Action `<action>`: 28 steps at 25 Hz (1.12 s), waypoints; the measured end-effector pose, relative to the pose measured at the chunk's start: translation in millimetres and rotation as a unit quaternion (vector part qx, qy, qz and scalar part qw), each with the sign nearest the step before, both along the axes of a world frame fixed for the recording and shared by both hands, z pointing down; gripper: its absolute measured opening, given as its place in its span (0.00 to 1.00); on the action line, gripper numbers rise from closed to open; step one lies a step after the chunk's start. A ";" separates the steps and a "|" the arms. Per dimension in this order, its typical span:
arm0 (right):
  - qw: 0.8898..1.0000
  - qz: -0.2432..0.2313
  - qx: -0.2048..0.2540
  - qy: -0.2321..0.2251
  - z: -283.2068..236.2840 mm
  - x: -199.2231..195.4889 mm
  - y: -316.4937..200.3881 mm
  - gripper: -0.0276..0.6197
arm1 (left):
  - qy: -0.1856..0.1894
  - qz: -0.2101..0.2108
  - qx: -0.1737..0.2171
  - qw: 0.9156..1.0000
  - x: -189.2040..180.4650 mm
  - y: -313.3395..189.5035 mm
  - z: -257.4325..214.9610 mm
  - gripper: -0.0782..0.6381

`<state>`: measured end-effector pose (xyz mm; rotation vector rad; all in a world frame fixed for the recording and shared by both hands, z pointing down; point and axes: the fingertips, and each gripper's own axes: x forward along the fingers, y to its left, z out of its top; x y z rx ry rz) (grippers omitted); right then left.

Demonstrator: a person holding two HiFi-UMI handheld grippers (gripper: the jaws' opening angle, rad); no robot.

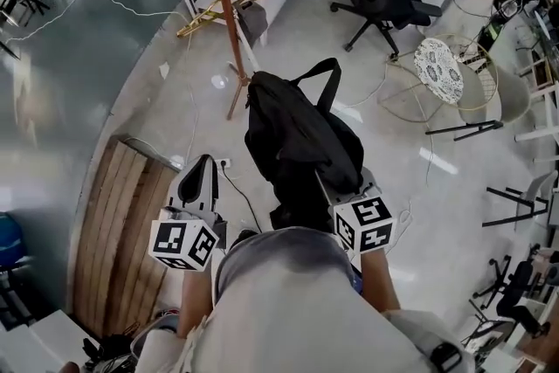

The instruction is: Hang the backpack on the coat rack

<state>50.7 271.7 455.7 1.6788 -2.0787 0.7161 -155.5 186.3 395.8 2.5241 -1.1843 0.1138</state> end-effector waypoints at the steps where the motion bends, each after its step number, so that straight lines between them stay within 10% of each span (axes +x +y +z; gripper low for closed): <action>1: 1.000 -0.001 -0.001 0.000 2.1 6.7 -1.8 0.26 | 0.001 -0.003 0.001 1.000 6.6 -2.6 0.1 0.12; 28: 0.999 -0.010 -0.038 0.006 23.2 79.2 -77.4 0.27 | 0.018 0.012 -0.030 0.999 100.3 -91.7 24.9 0.12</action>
